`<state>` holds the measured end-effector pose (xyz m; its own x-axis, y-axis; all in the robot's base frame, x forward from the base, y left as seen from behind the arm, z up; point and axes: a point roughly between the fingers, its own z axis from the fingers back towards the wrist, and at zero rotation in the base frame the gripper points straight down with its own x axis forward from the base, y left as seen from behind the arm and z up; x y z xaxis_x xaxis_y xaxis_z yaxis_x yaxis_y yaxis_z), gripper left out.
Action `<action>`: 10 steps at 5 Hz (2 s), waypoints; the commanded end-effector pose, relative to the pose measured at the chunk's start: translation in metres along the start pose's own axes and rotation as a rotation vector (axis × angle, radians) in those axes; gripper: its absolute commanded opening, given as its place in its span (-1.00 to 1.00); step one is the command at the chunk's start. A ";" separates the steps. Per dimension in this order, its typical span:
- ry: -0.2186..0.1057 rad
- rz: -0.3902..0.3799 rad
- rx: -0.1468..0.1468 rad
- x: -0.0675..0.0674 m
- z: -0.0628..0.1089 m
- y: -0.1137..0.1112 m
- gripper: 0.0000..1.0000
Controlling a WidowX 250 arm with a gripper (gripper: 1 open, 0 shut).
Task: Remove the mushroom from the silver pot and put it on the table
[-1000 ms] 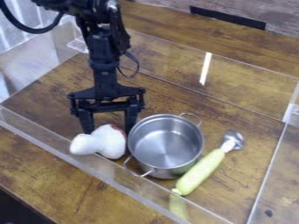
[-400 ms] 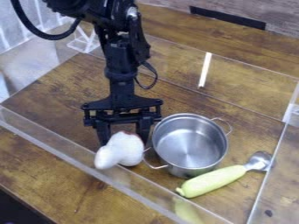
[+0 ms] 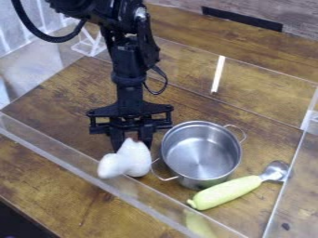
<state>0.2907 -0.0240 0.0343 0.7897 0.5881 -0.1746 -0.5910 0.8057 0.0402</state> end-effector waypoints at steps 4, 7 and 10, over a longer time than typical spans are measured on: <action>-0.078 0.091 -0.119 0.011 0.080 0.031 -1.00; -0.082 0.217 -0.153 0.003 0.048 0.038 1.00; -0.104 0.176 -0.213 -0.021 0.066 0.037 1.00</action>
<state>0.2613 0.0017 0.0907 0.6640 0.7376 -0.1229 -0.7478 0.6550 -0.1087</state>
